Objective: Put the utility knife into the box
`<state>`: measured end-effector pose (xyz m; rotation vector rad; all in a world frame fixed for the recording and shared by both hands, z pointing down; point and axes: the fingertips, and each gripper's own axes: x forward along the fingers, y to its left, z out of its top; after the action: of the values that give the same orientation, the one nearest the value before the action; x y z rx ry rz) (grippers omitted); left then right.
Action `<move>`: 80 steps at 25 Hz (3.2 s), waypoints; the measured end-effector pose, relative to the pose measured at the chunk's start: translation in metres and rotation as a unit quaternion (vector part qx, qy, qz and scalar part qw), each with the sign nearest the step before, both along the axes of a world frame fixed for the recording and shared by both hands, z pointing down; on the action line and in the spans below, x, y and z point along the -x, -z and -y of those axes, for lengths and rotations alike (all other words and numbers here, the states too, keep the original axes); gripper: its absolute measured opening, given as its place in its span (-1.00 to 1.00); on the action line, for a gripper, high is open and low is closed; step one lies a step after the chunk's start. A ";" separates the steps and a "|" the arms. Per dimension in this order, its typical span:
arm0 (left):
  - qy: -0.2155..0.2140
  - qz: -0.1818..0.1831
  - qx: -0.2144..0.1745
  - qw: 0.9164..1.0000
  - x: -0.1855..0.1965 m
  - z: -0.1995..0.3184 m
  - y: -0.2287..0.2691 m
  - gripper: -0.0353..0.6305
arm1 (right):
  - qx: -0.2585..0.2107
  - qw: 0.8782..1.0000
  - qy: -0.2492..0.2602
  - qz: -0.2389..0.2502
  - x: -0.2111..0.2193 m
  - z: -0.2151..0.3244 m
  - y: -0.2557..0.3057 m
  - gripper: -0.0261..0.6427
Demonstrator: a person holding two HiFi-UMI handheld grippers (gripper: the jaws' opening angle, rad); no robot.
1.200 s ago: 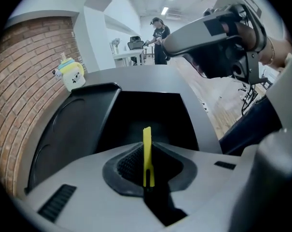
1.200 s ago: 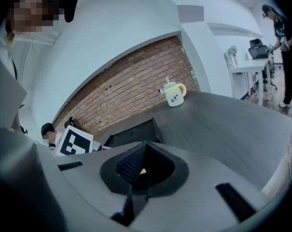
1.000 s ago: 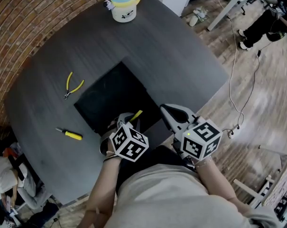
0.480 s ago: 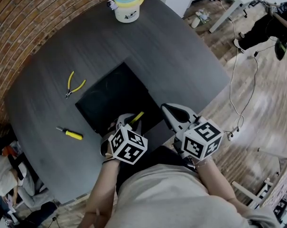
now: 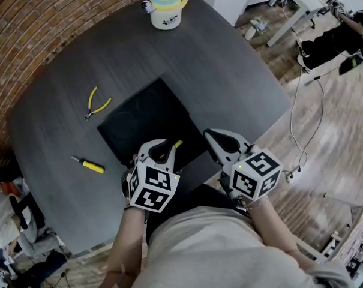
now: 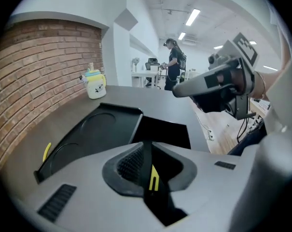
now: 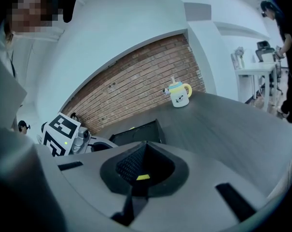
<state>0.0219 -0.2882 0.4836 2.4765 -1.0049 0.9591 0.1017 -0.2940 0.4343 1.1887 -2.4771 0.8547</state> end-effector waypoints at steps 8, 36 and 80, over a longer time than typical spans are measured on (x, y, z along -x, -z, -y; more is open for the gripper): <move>0.070 -0.074 -0.038 0.994 0.027 0.018 0.037 -0.76 | -0.003 1.000 0.026 -0.011 0.010 0.003 0.006 -0.90; 0.208 -0.210 -0.090 0.951 0.082 0.011 0.086 -0.82 | -0.036 0.994 0.107 0.002 0.053 0.000 0.034 -0.90; 0.259 -0.226 -0.063 0.937 0.060 -0.037 0.073 -0.82 | -0.076 0.986 0.149 -0.008 0.072 -0.030 0.031 -0.90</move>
<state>-0.0383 -0.2514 0.4109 2.1810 -1.4635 0.1542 0.0301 -0.2635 0.4036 0.8314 -2.6553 0.5816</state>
